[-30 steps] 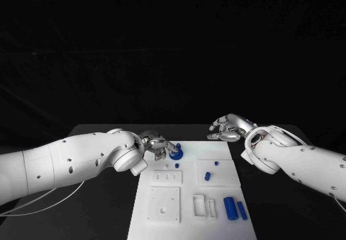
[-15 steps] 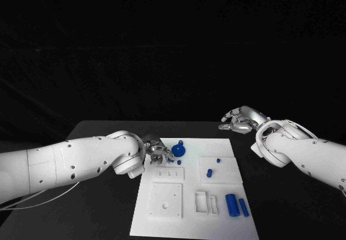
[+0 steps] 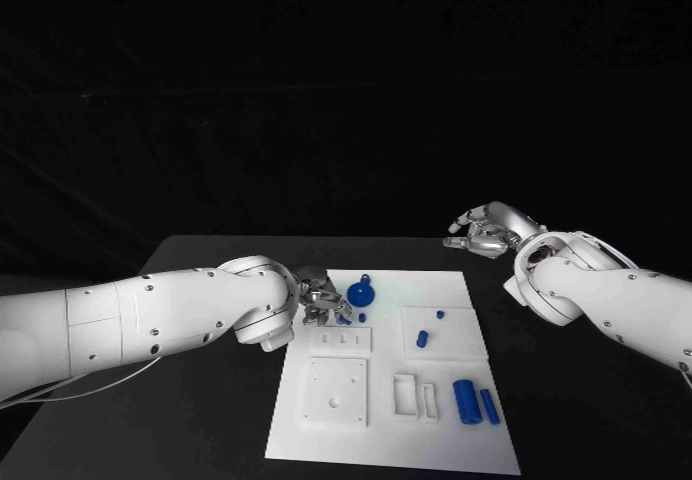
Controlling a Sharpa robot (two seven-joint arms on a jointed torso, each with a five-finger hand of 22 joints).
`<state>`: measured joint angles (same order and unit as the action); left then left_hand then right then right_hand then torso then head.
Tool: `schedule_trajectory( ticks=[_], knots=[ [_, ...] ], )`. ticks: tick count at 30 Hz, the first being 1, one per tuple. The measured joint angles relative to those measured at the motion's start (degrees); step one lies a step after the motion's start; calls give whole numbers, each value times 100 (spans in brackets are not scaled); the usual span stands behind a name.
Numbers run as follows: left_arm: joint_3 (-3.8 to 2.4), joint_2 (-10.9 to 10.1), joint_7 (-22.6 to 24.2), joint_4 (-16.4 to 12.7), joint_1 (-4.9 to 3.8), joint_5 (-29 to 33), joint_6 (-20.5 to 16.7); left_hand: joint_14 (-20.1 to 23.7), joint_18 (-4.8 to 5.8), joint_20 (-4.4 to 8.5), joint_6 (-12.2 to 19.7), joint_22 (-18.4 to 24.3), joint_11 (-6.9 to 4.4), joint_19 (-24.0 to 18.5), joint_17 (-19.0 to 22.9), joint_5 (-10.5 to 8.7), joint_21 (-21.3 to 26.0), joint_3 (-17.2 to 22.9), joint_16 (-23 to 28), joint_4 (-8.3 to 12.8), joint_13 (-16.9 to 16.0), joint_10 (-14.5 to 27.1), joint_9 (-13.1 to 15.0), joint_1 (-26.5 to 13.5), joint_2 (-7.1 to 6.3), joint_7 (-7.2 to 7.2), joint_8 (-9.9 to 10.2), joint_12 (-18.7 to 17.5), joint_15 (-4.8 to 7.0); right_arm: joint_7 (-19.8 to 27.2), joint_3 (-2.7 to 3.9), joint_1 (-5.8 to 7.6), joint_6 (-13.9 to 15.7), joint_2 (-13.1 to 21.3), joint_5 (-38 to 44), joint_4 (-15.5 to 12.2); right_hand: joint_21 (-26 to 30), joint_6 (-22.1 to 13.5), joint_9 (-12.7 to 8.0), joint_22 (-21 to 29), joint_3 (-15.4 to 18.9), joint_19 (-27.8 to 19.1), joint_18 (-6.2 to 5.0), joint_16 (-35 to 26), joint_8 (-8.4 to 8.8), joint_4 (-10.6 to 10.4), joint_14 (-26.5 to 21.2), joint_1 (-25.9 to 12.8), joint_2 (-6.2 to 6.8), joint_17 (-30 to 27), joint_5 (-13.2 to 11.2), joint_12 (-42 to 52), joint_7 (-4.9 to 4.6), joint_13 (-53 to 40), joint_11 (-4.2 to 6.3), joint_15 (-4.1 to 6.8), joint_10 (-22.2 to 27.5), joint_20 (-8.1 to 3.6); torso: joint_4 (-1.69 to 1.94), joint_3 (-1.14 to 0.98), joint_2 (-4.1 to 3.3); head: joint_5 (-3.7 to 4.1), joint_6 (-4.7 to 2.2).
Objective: Assemble the parts on the task board
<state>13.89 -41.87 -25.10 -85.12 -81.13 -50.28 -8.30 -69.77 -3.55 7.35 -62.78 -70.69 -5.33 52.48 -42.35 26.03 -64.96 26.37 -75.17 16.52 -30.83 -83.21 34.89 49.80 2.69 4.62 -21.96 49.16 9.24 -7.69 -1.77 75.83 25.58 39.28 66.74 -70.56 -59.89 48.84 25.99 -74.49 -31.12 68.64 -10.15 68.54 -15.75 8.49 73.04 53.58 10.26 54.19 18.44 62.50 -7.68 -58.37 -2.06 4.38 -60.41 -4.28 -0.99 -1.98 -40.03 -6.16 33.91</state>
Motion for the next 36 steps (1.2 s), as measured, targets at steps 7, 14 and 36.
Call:
schedule_trajectory(
  ticks=[7, 14, 36],
  knots=[
    [-7, 87, -51, 26, 78, -140, 26, 0, 0, 35, -15, -57, -24, 132, 26, 74, -116, 0, -191, 0, -95, -22, 160, -48, -1, -14, -86, 274, 3, -37, 0, 0, 24, 4, 1, -18, 0, -1, -1, 0, -20, 0, 0, 0, 0, -20, 0, 45, 0, -7, 49, 0, 0, 15, 0, 0, 0, 1, 2, -13, 14, -1, 27],
    [2, 119, -67, 67, 133, -241, -47, 0, 0, 43, -15, -81, -31, 181, 59, 165, -140, -2, -260, -1, -131, -28, 161, -70, 21, -15, -127, 392, 3, -49, 0, 0, 36, 11, 1, -51, 0, -7, -1, 0, -31, -8, 0, 0, 0, -31, 0, 63, 18, -7, 109, 0, -6, 22, 0, 0, 0, 9, -2, -4, 8, 20, 44],
    [-2, 47, -65, -35, 457, -703, -418, 0, 0, 64, -15, -100, -30, 201, 103, 210, -181, 11, -343, -20, -153, -27, 381, -164, 84, -15, -162, 520, 4, -92, 0, 0, 40, 19, -1, -41, 0, -30, -5, -1, -35, -9, 0, 1, 0, -35, -1, 67, 22, -12, 159, 0, -9, 35, 1, -1, 0, 11, 11, 5, 12, 24, 159]
  ],
)
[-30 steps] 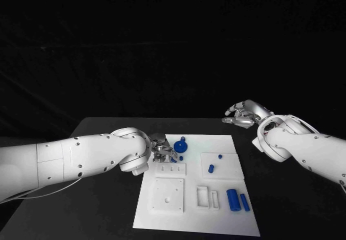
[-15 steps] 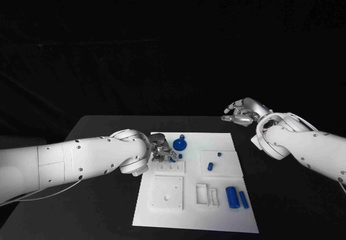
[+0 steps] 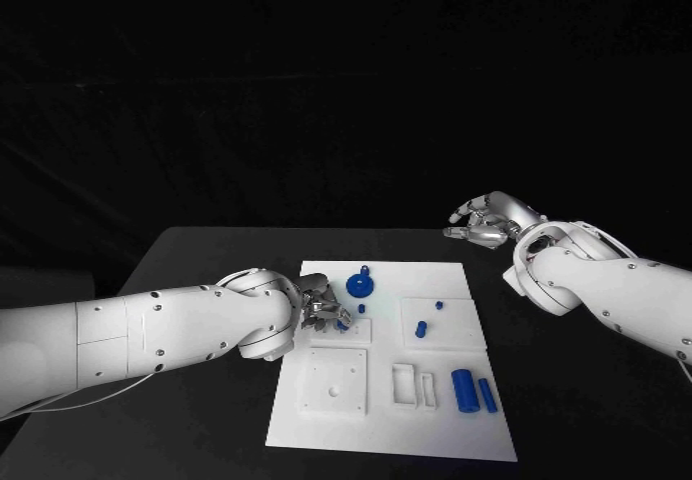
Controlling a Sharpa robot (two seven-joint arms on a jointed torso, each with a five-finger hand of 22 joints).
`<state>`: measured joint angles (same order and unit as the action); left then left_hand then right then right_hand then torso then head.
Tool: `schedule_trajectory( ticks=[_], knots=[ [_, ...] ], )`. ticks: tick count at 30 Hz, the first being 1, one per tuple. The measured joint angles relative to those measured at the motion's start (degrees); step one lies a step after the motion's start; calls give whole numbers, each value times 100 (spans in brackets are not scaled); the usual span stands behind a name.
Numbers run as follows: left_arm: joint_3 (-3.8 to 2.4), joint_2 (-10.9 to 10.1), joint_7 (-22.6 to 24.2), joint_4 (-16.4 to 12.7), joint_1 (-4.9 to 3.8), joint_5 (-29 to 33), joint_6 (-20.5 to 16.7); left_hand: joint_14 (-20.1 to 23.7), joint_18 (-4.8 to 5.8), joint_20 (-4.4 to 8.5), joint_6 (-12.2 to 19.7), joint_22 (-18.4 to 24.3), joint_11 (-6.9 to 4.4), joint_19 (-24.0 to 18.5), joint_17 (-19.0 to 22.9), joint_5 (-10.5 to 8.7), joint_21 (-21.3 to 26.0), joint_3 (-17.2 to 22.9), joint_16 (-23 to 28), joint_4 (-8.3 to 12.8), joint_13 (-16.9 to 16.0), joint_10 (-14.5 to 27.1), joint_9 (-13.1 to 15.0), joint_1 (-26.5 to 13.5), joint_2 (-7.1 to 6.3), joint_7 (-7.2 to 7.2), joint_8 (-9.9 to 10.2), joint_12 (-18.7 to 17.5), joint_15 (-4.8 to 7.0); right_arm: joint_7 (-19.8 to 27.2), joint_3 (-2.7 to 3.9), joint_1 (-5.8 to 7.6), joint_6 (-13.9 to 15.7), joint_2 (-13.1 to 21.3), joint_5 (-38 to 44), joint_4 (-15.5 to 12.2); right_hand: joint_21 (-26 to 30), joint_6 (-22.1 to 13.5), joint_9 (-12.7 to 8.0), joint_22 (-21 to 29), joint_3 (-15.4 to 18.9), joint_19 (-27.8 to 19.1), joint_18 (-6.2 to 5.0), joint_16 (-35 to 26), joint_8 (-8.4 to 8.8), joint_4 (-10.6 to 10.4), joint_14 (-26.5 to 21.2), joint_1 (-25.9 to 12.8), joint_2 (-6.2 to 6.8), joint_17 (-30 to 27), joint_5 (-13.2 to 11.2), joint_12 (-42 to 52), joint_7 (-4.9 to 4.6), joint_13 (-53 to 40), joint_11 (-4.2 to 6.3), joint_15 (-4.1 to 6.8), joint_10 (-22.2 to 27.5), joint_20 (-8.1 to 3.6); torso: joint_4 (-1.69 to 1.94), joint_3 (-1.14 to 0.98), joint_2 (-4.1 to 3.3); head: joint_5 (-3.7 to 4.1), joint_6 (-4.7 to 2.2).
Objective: Assemble the parts on the task board
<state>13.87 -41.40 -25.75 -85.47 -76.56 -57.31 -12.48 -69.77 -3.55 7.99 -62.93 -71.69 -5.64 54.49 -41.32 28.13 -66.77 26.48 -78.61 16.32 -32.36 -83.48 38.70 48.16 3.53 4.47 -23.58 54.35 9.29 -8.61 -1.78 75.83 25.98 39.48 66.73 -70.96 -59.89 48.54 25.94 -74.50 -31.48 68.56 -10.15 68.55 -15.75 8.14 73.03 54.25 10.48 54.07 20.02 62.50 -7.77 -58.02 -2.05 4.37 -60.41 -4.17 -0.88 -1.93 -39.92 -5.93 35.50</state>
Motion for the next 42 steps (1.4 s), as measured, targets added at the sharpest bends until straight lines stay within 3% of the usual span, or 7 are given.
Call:
schedule_trajectory(
  ticks=[3, 9, 11, 16, 42],
  knots=[
    [1, -1, 6, 1, 52, -42, -54, 0, 0, 0, 0, 0, 0, 0, 2, 24, 0, 0, -16, 0, 0, 0, 77, -5, -5, 0, -1, 0, 0, -4, 0, 0, -1, 5, 0, 2, 0, 0, 0, 0, 0, 0, 0, 0, 0, 0, 0, 0, 0, 0, 0, 0, 0, 0, 0, 0, 0, 0, -3, 1, -1, 3, 9],
    [0, -6, 11, -4, 59, -146, -95, 0, -1, 0, 0, -5, 0, 0, 14, 24, 0, -3, -16, -2, 0, 0, 82, -22, 12, 0, -23, 23, 0, -10, 0, -2, -2, 7, -1, 5, 0, 6, 0, 0, 0, 0, 0, 0, 0, 0, 0, 0, 0, 0, 0, 0, -7, 0, 0, 0, 0, 0, -4, 2, -1, 11, 18],
    [-1, -10, 11, -8, 62, -186, -86, 0, 0, 0, 0, -5, 1, 0, 28, 71, 0, -6, -31, -10, 1, 1, 245, -45, 34, 0, -23, 46, 0, -11, 0, -3, -3, 6, -1, 6, 0, 11, 0, 0, 0, 0, 0, 0, 0, 0, 0, 0, 0, 0, 0, 0, -12, 6, 0, 0, 0, 1, -6, -1, -1, 12, 19],
    [-1, -17, 11, -7, 75, -253, -74, 0, 0, 0, 0, -10, 1, 0, 33, 88, 0, 22, -40, -11, 1, 1, 320, -58, 48, 0, -23, 62, 0, -14, 0, -4, -5, 3, -2, 10, 0, 11, 0, 0, 0, 0, 0, 0, 0, 0, 0, 0, 0, 0, 0, 0, -12, 6, 0, 0, 0, 1, -7, -5, -1, 11, 33],
    [-15, -24, 2, 17, 78, -344, 98, 0, 0, -1, 0, -14, 10, -1, 65, 71, 0, 19, -39, -13, 3, 10, 334, -81, 71, 0, -36, 62, 0, -24, 0, -14, -16, -3, -6, 18, 0, 9, 1, -6, 16, 1, 0, 0, 0, -16, 0, 0, 0, 1, 18, 0, -12, 11, 0, 0, 0, 19, -9, -10, -1, 15, 44]
  ],
)
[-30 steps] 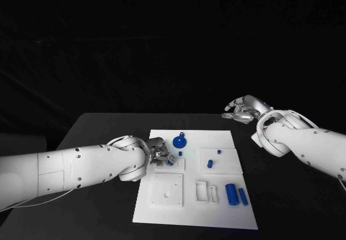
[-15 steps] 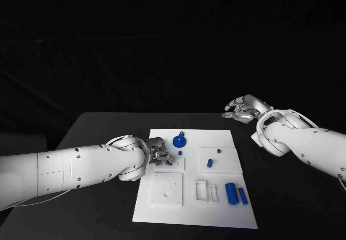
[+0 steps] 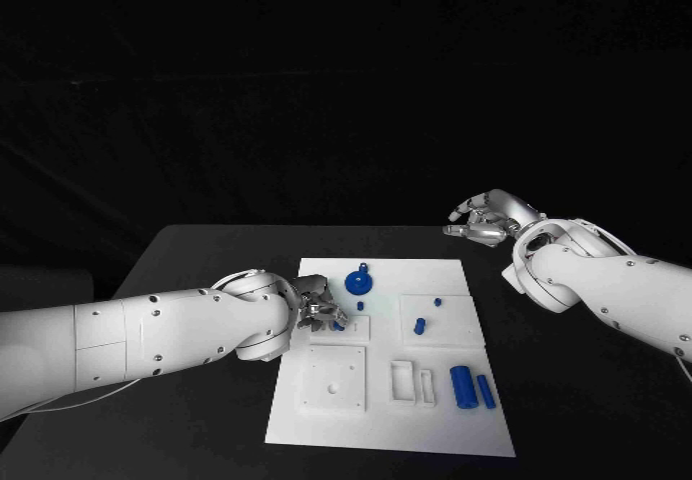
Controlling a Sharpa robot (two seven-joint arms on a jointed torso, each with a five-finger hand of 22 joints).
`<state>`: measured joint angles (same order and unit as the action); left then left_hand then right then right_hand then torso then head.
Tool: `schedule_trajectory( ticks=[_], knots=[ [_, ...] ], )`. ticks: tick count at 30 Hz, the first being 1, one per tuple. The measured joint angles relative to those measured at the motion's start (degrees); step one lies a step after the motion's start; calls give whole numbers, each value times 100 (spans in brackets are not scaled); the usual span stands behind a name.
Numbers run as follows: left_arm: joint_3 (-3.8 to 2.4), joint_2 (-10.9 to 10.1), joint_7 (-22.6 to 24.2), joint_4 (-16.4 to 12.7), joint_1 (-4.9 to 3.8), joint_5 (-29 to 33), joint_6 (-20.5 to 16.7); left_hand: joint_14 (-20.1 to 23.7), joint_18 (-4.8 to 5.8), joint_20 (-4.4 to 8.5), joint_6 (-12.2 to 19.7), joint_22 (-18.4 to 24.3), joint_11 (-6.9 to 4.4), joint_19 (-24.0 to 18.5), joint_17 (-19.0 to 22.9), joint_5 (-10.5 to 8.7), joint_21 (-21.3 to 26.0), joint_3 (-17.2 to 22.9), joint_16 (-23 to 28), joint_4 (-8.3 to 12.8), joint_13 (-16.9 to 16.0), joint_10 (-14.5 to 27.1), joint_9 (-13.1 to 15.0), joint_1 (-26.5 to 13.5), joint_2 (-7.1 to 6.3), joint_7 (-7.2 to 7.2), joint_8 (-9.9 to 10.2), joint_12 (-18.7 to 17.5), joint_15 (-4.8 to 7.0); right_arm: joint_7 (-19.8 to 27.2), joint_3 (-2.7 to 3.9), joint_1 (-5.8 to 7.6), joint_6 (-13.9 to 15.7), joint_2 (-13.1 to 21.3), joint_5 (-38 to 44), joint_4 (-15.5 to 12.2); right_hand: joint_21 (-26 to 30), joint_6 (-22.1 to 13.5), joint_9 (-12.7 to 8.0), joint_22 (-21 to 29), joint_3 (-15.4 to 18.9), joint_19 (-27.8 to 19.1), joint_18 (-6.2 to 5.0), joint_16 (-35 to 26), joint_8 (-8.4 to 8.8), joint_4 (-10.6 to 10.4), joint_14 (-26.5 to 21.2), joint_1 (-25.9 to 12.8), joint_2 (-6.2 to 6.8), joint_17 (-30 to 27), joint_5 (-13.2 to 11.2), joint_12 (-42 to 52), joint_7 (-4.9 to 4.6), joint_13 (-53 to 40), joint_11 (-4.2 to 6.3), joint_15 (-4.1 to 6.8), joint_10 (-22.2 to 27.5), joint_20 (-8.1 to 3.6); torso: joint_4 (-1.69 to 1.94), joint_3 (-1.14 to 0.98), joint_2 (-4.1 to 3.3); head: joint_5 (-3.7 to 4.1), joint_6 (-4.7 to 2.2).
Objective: Assemble the parts on the task board
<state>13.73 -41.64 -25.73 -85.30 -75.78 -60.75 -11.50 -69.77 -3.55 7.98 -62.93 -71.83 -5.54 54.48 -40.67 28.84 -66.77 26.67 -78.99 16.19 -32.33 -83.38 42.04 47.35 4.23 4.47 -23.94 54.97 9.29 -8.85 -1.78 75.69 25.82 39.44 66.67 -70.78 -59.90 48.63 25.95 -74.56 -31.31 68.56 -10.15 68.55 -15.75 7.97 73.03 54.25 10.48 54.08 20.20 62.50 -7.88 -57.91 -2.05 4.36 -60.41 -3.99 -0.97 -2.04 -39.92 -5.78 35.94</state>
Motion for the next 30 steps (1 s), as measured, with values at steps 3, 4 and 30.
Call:
schedule_trajectory(
  ticks=[3, 4, 30],
  knots=[
    [2, 5, -1, 6, 2, 0, 22, 0, 0, 0, 0, -7, 0, 0, 21, -68, 0, -1, -27, 0, 9, 0, 0, 0, 0, 0, 0, 29, 0, -1, 0, -3, -2, -5, -1, 3, 0, -1, 0, 0, 0, 0, 0, 0, 0, 0, 0, 0, 0, 0, 0, 0, 0, 0, 0, 0, 0, 0, 0, 0, 0, 2, 0],
    [2, 6, -1, 8, 2, 0, 28, 0, -49, 0, 0, -7, 0, 0, 36, -161, 0, -1, -44, 0, 20, 0, 1, -8, 8, 0, 0, 45, 0, -1, 0, -4, -3, -6, -1, 4, 0, -15, 0, 0, 0, 0, 0, 0, 0, 0, 0, 0, 0, 0, 0, 0, 3, 2, 0, 0, 0, 0, 0, -1, 0, 2, 1],
    [13, 69, -3, 77, 15, 7, 189, -106, -92, 0, -432, -19, 20, 0, 179, -939, 0, 50, -133, -251, 99, 20, 26, -275, 13, -224, -52, 133, 116, -6, 0, -15, -26, -34, -5, 23, 0, -25, 0, -4, 0, -9, -1, 0, 0, -31, -1, 0, 0, -5, -1, 0, -9, 11, 0, -1, 0, 9, -3, -1, -2, 2, 1]
  ],
)
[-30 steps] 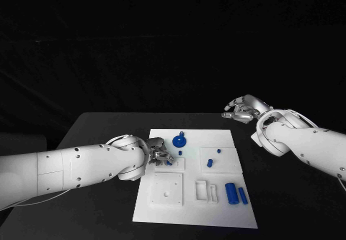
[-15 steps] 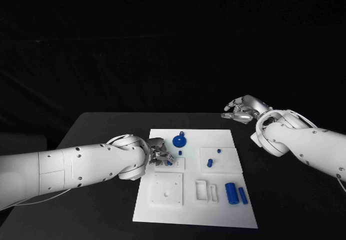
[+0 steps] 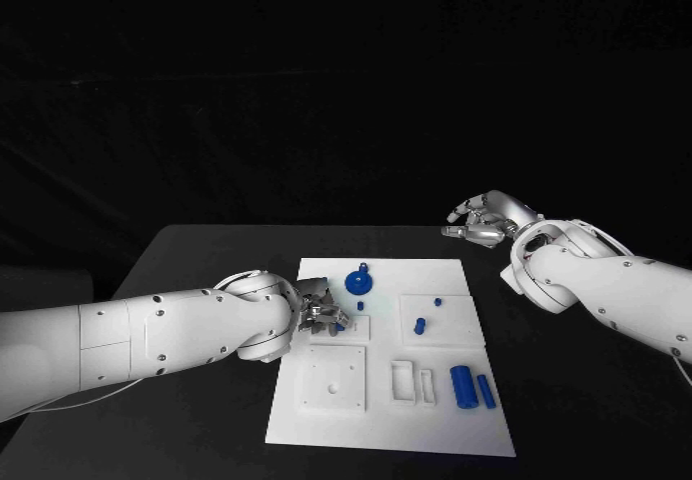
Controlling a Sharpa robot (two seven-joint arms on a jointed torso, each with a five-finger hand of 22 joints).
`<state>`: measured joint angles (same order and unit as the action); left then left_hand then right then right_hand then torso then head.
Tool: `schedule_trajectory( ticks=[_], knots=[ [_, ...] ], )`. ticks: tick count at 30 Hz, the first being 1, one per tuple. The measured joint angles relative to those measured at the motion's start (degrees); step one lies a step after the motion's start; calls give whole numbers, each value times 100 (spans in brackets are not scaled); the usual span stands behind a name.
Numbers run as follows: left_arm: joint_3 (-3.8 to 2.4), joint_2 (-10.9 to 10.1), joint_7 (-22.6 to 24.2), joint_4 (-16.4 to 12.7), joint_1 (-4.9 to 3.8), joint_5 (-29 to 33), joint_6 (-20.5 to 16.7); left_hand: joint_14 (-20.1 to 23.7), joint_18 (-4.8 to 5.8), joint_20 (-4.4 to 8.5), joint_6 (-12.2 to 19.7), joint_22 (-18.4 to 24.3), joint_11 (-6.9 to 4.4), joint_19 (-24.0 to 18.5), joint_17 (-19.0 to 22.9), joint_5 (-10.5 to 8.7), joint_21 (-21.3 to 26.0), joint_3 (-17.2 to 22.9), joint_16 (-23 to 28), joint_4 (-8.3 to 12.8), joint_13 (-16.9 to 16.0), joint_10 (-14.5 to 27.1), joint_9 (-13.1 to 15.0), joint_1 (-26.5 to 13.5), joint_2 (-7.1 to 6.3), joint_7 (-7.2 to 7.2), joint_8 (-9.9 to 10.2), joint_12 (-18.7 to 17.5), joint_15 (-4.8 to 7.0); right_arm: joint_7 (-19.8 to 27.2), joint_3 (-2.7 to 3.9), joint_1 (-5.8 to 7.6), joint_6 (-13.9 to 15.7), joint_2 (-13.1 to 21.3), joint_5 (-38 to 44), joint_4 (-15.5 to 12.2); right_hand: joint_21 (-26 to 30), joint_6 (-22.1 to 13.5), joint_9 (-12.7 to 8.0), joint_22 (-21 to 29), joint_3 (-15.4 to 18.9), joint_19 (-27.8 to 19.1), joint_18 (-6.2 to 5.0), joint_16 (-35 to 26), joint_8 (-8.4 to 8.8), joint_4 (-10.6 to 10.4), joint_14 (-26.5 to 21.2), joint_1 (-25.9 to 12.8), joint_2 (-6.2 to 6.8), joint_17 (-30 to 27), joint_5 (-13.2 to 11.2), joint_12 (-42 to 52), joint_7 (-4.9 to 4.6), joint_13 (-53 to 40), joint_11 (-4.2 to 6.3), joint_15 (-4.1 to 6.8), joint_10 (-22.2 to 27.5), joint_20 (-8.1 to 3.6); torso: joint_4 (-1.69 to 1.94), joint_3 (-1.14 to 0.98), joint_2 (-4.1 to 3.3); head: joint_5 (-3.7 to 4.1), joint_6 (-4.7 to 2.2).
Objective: Assemble the parts on the task board
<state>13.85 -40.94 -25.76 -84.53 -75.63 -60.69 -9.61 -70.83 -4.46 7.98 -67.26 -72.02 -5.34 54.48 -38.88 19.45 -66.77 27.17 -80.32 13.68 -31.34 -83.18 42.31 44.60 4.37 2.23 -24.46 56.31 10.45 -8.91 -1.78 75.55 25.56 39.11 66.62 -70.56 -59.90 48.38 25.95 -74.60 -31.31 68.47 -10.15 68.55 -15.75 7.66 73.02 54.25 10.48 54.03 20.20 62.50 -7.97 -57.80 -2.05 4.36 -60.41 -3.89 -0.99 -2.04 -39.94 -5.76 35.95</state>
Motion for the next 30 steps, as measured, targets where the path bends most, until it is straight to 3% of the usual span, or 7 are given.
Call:
schedule_trajectory(
  ticks=[8, 13, 16, 17, 19, 25, 30],
  knots=[
    [-2, 0, -1, 10, 0, 7, 33, 0, 0, 0, -4, -5, -1, 0, 21, -66, 0, -6, 0, -6, 13, -1, -1, -23, -8, 2, 0, 0, 0, -4, 0, 0, -9, 2, 0, 1, 0, 10, -5, 0, 0, 0, 0, 0, 0, 0, 0, 0, 0, 0, 22, 0, -11, 0, 0, 0, 0, 1, 1, 0, 1, 9, 7],
    [-3, -3, 4, 21, 1, 11, 34, 1, 0, 0, -66, -5, -9, 0, 96, -1001, 0, -10, -44, -238, 67, -9, -13, -98, -270, -56, 1, 28, 103, -6, 0, 0, -11, 2, -1, 1, 0, 10, -5, 1, 0, 0, 0, 0, 0, 0, 0, 0, 0, 0, 22, 0, -13, 0, 0, 0, 0, 1, 2, 1, 1, 11, 8],
    [-3, -3, 3, 23, 3, 11, 32, -10, 0, 0, -93, -5, -9, 0, 126, -1333, 0, -27, -67, -389, 89, -9, -15, -185, -462, -83, 1, 29, 114, -6, 0, 0, -11, 4, -1, 1, 0, 9, -5, 1, 0, 0, 0, 0, 0, 0, 0, 0, 0, 0, 22, 0, -13, 0, 0, 0, 0, 1, 3, 1, 1, 15, 4],
    [-3, -5, -4, 26, 4, 11, 32, -5, 0, 0, -249, -5, -29, 0, 135, -1405, 1, -31, -67, -435, 95, 47, -18, -225, -516, -232, 5, 52, 120, -6, 0, 0, -12, 6, -2, 1, 0, 9, -5, 1, 0, 0, 0, 0, 0, 0, 0, 0, 0, 0, 22, 0, -13, 0, 0, 0, 0, 1, 3, 1, 1, 16, 3],
    [-3, -15, -11, 28, 4, 10, 32, 7, 0, -20, -419, -6, -183, -22, 144, -1481, 25, -35, -93, -538, 109, 286, -20, -309, -600, -338, 4, 56, 238, -6, 0, -2, -12, 7, -10, 1, 0, 9, -5, 1, 0, 0, 0, 0, 0, 0, 0, 0, 0, 0, 22, 0, -13, 3, 0, 0, 0, 1, 3, 2, 1, 18, 1],
    [-4, -54, -33, 53, 4, 15, 31, 3, -70, -17, -397, -26, -199, -45, 193, -1616, 25, -57, -117, -920, 155, 278, -27, -553, -1006, -361, 32, 56, 263, 0, 0, -5, -13, 12, -49, 2, 0, 8, -4, -5, 0, -1, 1, 0, 0, 0, -6, 23, -23, 0, 22, 0, -13, 9, 0, -6, 0, 2, 1, 3, 1, 25, -3],
    [-6, -115, -37, 40, 5, 34, 29, 13, -89, -17, -395, -32, -204, -44, 206, -1618, 25, -11, -117, -1013, 167, 284, -27, -558, -1141, -363, 33, 56, 274, 3, 0, -11, -13, 20, -76, 2, 0, 7, -4, -5, 0, -1, 1, 0, 0, 0, -7, 23, -23, -3, 22, 0, -13, 9, 0, -7, 0, 2, 0, 3, 1, 30, -3]
  ],
)
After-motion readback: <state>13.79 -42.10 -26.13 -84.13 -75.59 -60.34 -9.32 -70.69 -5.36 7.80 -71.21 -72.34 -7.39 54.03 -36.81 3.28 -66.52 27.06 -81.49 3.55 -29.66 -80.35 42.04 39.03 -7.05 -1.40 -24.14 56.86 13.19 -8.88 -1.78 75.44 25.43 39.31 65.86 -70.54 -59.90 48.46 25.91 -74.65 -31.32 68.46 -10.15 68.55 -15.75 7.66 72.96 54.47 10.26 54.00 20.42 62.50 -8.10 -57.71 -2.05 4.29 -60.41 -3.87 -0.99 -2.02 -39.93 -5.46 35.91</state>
